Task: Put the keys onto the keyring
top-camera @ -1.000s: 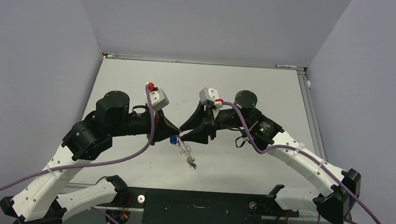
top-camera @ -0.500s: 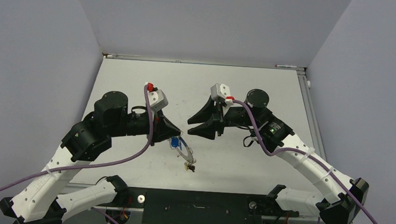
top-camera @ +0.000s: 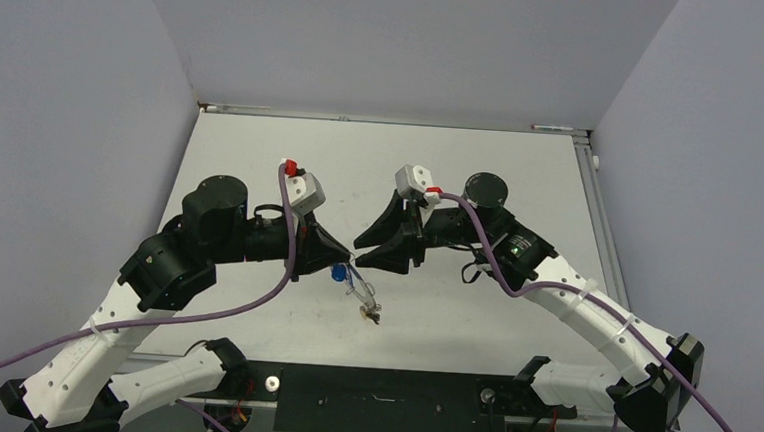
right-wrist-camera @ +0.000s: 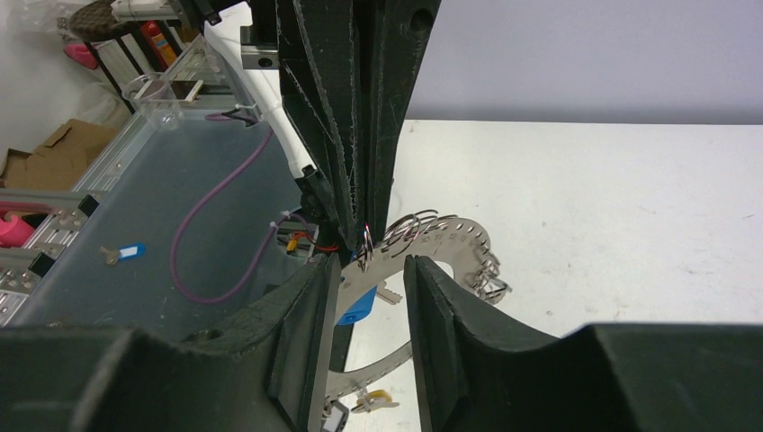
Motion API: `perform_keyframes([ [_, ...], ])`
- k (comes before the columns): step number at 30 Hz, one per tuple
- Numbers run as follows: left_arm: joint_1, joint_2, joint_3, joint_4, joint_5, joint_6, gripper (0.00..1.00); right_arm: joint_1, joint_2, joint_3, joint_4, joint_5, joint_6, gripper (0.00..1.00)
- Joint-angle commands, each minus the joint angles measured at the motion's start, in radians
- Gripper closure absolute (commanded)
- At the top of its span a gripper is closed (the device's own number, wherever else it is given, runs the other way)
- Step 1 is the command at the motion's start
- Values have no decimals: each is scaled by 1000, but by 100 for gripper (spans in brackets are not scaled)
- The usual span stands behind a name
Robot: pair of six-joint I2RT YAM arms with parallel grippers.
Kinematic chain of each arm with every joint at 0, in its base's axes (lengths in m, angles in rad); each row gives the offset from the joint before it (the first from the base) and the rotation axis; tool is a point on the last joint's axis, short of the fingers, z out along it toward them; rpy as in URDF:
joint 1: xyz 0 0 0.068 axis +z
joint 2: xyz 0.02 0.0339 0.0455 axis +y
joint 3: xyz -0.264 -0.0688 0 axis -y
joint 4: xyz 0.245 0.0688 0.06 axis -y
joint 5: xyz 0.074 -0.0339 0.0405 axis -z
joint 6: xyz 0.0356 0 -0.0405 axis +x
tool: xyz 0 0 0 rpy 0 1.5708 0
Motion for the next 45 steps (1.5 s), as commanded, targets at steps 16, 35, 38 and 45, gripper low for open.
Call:
perform_keyframes([
  [16, -4, -8, 27, 114, 71, -11, 100, 32, -34, -40, 148, 28, -16, 95],
  [35, -3, -12, 6, 162, 57, -26, 74, 37, -211, -268, 485, 248, 62, 95],
  [38, -4, -18, 2, 175, 48, -32, 66, 38, -224, -285, 506, 263, 71, 95],
  [45, -4, -68, -35, 210, -3, -30, 39, 38, -255, -304, 539, 297, 95, 95],
])
